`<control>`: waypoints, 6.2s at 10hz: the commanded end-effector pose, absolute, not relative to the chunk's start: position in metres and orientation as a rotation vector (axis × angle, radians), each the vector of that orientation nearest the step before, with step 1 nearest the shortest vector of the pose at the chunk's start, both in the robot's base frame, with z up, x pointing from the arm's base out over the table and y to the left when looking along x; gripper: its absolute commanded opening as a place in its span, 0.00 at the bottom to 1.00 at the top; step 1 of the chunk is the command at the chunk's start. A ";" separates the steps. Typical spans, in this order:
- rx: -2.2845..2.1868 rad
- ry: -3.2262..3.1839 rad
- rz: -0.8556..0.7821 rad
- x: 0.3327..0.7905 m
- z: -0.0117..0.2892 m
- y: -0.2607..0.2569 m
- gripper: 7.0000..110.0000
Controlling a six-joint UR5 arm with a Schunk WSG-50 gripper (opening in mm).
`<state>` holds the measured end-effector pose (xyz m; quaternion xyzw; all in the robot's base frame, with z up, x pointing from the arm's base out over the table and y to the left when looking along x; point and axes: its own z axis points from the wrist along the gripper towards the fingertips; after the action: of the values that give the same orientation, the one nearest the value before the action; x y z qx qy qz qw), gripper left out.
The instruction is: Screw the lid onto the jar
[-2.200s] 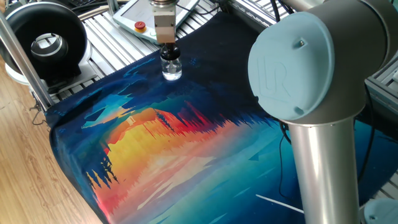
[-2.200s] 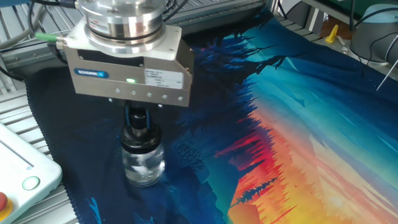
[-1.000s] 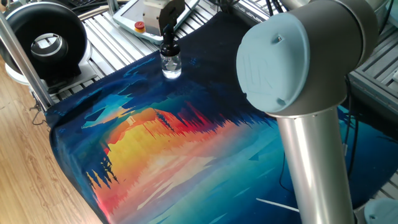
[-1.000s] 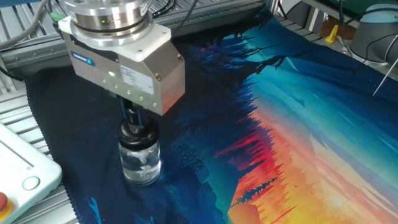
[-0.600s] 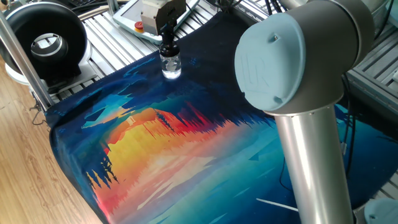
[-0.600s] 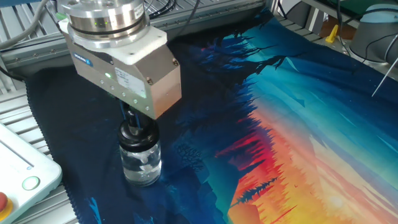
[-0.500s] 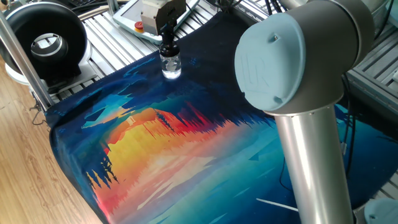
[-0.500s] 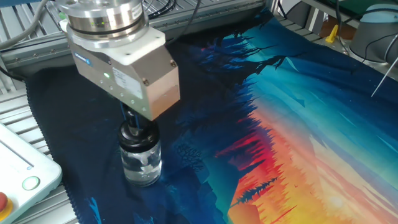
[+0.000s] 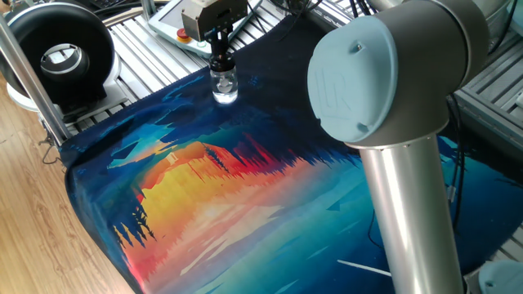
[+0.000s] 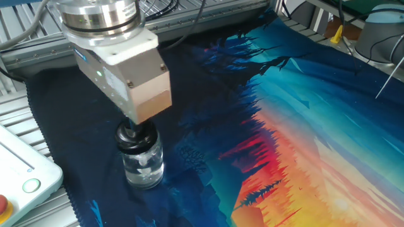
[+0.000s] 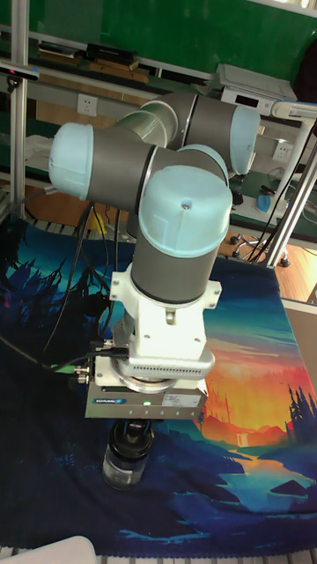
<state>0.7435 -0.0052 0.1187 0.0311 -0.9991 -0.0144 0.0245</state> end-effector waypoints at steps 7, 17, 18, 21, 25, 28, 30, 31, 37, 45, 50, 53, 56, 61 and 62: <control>-0.046 -3.096 -0.053 0.745 0.121 -0.009 0.00; -0.071 -3.084 -0.066 0.728 0.116 0.000 0.00; -0.066 -3.087 -0.071 0.727 0.115 -0.002 0.00; -0.073 -3.080 -0.073 0.722 0.125 -0.003 0.00; -0.096 -3.107 -0.086 0.723 0.115 -0.001 0.00; -0.100 -3.135 -0.071 0.729 0.117 -0.004 0.00; -0.110 -3.151 -0.075 0.733 0.116 -0.003 0.00; -0.118 -3.154 -0.075 0.733 0.114 -0.002 0.00; -0.138 -3.138 -0.035 0.719 0.119 -0.002 0.00; -0.127 -3.148 -0.060 0.723 0.106 0.003 0.00; 0.164 -3.050 -0.282 0.708 0.125 0.006 0.15; 0.239 -3.073 -0.256 0.714 0.122 0.002 0.36; 0.200 -3.071 -0.187 0.714 0.123 -0.004 0.57; 0.422 -3.071 -0.074 0.713 0.126 -0.003 0.36; 0.406 -3.077 -0.085 0.714 0.125 0.001 0.36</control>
<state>0.7153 -0.0075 0.1229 0.1154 -0.9928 -0.0239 0.0216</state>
